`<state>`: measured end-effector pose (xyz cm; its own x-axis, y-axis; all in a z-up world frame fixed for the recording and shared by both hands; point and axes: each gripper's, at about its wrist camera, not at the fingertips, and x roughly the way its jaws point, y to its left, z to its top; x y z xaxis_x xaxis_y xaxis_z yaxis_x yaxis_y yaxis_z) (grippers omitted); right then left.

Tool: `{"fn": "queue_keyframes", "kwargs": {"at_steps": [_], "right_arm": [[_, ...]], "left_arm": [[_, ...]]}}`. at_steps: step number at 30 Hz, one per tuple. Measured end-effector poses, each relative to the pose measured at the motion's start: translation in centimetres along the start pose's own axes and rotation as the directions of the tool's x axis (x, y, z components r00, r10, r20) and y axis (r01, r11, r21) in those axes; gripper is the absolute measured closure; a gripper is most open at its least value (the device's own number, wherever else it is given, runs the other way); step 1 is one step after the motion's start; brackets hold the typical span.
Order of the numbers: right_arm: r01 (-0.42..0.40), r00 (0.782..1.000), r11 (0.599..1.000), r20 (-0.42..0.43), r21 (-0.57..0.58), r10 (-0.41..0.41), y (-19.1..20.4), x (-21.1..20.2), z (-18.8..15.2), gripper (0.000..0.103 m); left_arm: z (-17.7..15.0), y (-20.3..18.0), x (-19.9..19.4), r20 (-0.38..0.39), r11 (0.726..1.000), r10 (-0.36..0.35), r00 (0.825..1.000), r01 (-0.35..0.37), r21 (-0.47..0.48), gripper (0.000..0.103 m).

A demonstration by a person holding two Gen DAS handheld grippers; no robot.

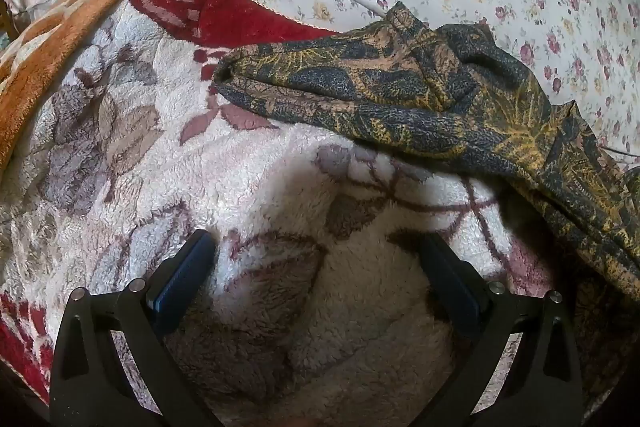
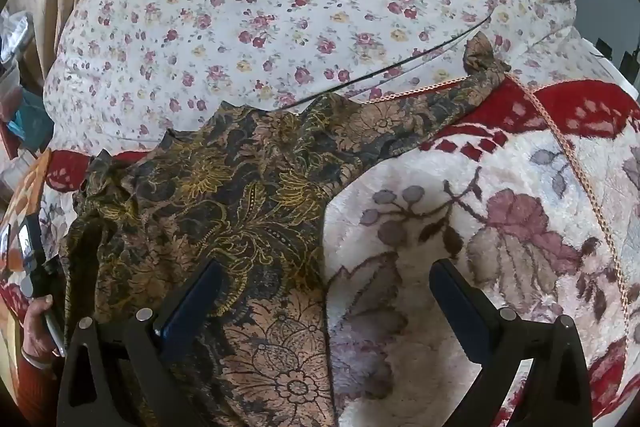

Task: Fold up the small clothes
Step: 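Move the left gripper toward the folded edge of the paisley garment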

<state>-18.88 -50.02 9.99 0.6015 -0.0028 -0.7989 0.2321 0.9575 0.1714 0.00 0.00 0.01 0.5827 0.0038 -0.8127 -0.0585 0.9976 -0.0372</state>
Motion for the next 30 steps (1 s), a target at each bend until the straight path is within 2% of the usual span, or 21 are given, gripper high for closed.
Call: {"fn": "queue_keyframes", "kwargs": {"at_steps": [14, 21, 25, 30], "right_arm": [[0.016, 1.0, 0.999, 0.004, -0.049, -0.016, 1.4, 0.3, 0.1, 0.0], [0.009, 1.0, 0.997, 0.019, -0.078, -0.008, 2.8, -0.1, 0.2, 0.0], [0.01, 0.999, 0.995, 0.04, -0.101, -0.005, 3.8, -0.5, 0.2, 0.0], [-0.015, 0.999, 0.992, 0.044, -0.121, 0.021, 5.4, -0.7, 0.0, 0.0]], "left_arm": [[-0.3, -0.1, -0.2, 0.001, 1.0, 0.013, 1.0, -0.013, 0.012, 0.0], [-0.7, -0.3, -1.8, -0.016, 0.999, 0.034, 0.999, -0.033, 0.025, 0.001], [-1.1, -0.8, -3.8, 0.026, 0.997, 0.054, 0.998, -0.055, 0.063, 0.001], [-1.2, -1.3, -6.8, 0.077, 0.996, 0.033, 0.996, -0.039, 0.079, 0.001]]}}
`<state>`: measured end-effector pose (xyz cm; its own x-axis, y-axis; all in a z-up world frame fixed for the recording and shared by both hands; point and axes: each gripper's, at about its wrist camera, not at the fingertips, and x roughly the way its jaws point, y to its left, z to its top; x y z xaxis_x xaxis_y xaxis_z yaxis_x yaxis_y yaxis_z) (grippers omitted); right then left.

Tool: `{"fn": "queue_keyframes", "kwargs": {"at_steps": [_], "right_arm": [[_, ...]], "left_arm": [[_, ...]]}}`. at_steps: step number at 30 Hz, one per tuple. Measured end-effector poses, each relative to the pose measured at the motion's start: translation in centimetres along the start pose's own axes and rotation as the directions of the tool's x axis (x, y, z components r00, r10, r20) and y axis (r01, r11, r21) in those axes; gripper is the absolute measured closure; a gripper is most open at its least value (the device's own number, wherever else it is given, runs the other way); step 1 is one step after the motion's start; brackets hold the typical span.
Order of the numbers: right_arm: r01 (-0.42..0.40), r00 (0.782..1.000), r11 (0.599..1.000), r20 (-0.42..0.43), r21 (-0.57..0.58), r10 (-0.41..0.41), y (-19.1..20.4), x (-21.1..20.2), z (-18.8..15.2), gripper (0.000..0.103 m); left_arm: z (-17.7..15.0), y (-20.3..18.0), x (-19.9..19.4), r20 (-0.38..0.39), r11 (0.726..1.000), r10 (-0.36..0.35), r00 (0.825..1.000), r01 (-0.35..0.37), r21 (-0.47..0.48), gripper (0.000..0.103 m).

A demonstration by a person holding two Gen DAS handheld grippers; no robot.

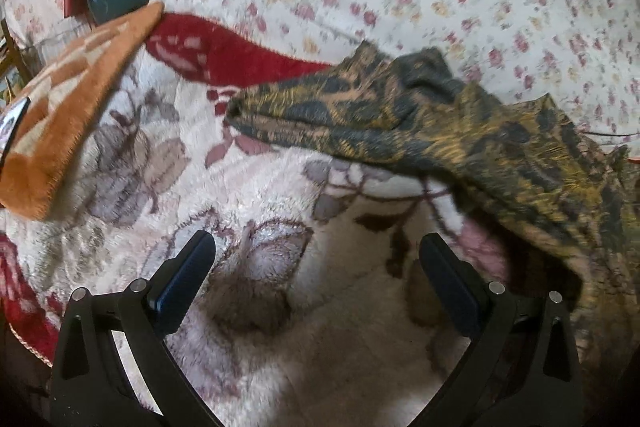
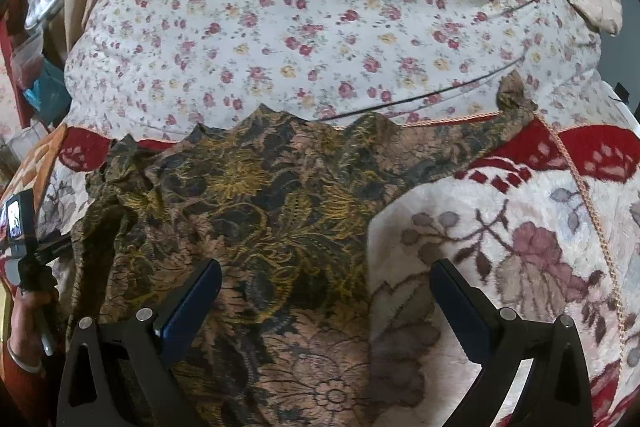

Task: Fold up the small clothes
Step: 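Move the left gripper toward the folded edge of the paisley garment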

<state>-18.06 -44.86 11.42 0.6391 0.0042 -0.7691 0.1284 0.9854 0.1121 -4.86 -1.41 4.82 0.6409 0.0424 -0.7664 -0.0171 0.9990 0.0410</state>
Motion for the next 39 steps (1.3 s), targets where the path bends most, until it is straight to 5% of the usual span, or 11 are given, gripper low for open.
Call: {"fn": "queue_keyframes", "kwargs": {"at_steps": [31, 39], "right_arm": [[-0.015, 1.0, 0.997, 0.001, -0.071, 0.015, 3.6, -0.3, -0.8, 0.0], [-0.045, 0.999, 0.995, 0.01, -0.089, 0.046, 4.3, 0.5, -0.2, 0.0]], "left_arm": [[0.5, -0.6, -2.4, 0.035, 1.0, -0.013, 0.999, 0.012, 0.019, 0.001], [2.8, 1.7, -0.1, -0.02, 0.99, -0.132, 0.991, 0.131, -0.059, 0.001]]}}
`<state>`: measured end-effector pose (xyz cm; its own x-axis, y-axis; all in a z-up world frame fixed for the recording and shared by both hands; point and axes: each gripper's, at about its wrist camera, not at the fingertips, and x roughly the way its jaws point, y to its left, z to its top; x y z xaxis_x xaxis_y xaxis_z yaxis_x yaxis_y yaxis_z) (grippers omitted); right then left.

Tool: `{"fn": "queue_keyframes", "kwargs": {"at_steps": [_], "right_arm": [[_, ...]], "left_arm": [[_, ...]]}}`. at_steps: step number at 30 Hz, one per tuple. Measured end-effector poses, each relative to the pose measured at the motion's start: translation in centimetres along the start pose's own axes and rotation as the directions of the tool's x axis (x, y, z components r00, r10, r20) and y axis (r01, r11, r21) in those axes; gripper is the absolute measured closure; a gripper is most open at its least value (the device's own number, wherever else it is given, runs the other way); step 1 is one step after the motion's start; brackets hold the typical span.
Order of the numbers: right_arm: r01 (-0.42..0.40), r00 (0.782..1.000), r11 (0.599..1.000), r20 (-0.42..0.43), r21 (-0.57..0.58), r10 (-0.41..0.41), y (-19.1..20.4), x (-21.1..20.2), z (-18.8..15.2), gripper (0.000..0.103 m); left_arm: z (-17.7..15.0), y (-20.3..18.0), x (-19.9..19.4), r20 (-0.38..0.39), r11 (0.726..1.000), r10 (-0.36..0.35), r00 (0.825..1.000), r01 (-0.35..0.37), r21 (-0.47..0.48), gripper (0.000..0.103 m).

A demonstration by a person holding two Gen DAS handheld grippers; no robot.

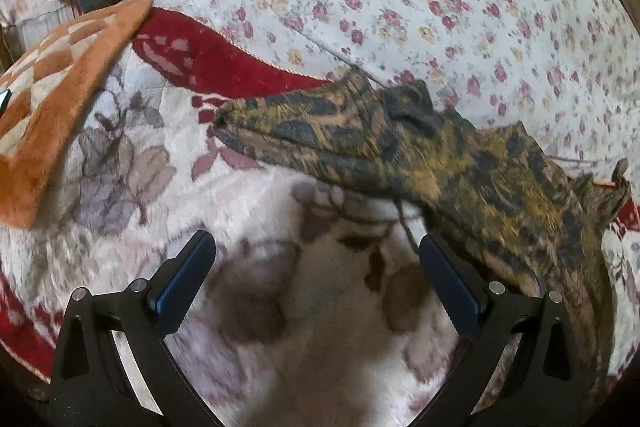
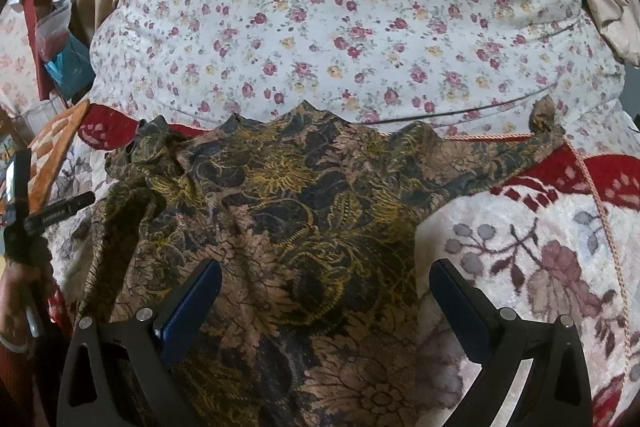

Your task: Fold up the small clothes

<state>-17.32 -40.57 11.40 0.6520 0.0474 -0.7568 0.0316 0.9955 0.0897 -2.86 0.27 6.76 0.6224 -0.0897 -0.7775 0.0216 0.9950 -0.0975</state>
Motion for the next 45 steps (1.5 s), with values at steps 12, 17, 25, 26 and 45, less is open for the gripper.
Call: {"fn": "queue_keyframes", "kwargs": {"at_steps": [12, 17, 25, 26, 45], "right_arm": [[-0.011, 1.0, 1.0, 0.018, -0.022, 0.011, 1.2, 1.8, 0.9, 0.0], [0.006, 1.0, 1.0, 0.012, 0.006, -0.006, 1.0, 2.1, 1.0, 0.0], [0.137, 0.991, 0.991, -0.008, -0.013, -0.137, 0.8, 2.8, 1.5, 0.0], [0.137, 0.991, 0.991, -0.008, -0.01, -0.137, 0.7, 2.8, 1.5, 0.0], [0.123, 0.992, 0.991, -0.034, 0.045, -0.122, -0.5, 3.6, 0.8, 0.0]], "left_arm": [[2.6, -0.5, 0.3, 0.03, 0.998, 0.041, 0.999, -0.043, 0.046, 0.001], [2.1, -1.9, -0.9, 0.05, 0.997, 0.046, 0.998, -0.049, 0.065, 0.001], [0.7, -6.1, -3.7, 0.052, 0.993, -0.05, 0.997, 0.044, 0.114, 0.001], [0.6, -6.7, -3.9, 0.05, 0.991, -0.061, 0.997, 0.055, 0.12, 0.001], [-3.9, -6.1, 0.1, -0.077, 0.992, 0.029, 0.997, -0.02, 0.121, 0.001]]}}
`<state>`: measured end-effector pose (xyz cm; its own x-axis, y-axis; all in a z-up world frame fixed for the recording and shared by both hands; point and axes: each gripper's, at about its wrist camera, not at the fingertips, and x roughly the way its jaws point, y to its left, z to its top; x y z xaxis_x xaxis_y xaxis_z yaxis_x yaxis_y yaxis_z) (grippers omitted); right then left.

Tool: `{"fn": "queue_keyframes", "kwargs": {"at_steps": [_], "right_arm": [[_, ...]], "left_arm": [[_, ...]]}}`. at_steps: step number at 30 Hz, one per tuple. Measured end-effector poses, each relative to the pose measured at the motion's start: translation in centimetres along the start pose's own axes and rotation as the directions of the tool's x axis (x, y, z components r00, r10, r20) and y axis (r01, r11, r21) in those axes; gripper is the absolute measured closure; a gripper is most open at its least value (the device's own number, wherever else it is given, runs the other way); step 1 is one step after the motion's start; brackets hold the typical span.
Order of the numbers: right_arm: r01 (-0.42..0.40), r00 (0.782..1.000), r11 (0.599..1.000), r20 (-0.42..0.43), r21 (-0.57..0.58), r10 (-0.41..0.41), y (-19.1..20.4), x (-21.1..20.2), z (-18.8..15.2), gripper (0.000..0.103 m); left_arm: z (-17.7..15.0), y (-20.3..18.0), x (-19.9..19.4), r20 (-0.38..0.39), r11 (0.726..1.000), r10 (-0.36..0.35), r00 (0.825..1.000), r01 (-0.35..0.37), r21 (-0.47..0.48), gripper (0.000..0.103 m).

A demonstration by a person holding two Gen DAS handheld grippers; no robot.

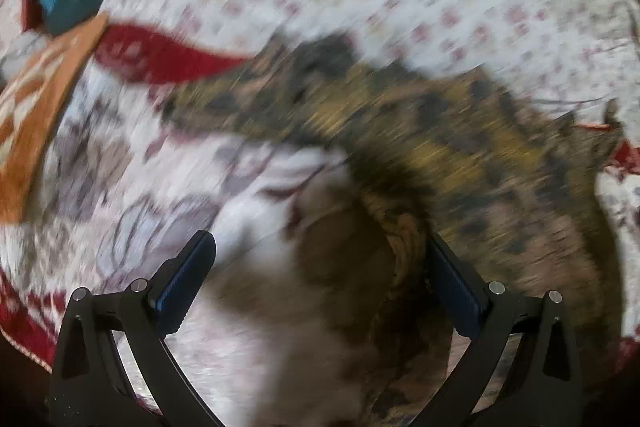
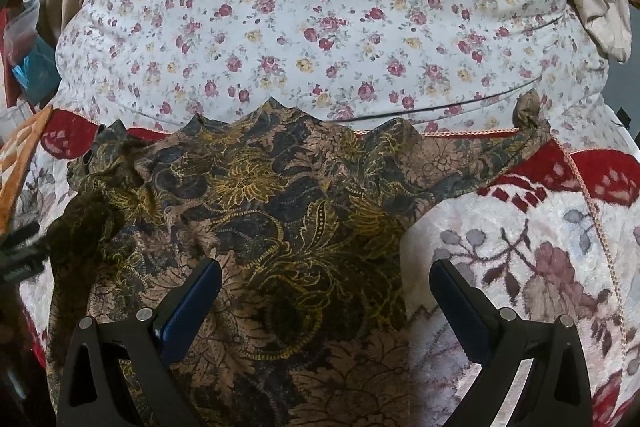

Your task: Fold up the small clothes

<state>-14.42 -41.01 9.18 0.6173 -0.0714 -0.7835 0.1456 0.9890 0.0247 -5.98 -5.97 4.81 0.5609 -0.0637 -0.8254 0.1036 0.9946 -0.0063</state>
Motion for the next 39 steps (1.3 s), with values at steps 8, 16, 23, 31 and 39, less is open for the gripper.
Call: {"fn": "queue_keyframes", "kwargs": {"at_steps": [8, 16, 23, 31, 39], "right_arm": [[-0.048, 0.999, 0.999, -0.005, 0.006, 0.048, 0.9, 0.5, 0.3, 0.0], [-0.071, 0.997, 0.997, -0.016, 0.003, 0.071, 1.4, 1.1, 0.3, 0.0], [-0.07, 0.997, 0.997, -0.037, 0.019, 0.071, 0.3, 1.9, 0.2, 0.0], [-0.072, 0.995, 0.997, -0.064, 0.039, 0.074, -0.2, 3.1, 0.0, 0.0], [-0.081, 0.995, 0.996, -0.05, 0.037, 0.083, -0.3, 2.7, 0.1, 0.0]], "left_arm": [[2.2, 5.7, -0.5, 0.02, 0.994, 0.008, 1.0, -0.005, -0.11, 0.001], [8.4, 5.7, 0.7, 0.097, 0.993, -0.038, 0.995, 0.048, -0.109, 0.001], [10.2, 4.6, 5.7, 0.043, 0.997, -0.075, 0.996, 0.075, 0.004, 0.009], [11.8, 6.0, 8.0, -0.011, 0.984, -0.177, 0.984, 0.177, -0.007, 0.084], [16.3, 16.9, -1.0, 0.163, 0.99, 0.051, 0.985, -0.028, -0.141, 0.097]]}}
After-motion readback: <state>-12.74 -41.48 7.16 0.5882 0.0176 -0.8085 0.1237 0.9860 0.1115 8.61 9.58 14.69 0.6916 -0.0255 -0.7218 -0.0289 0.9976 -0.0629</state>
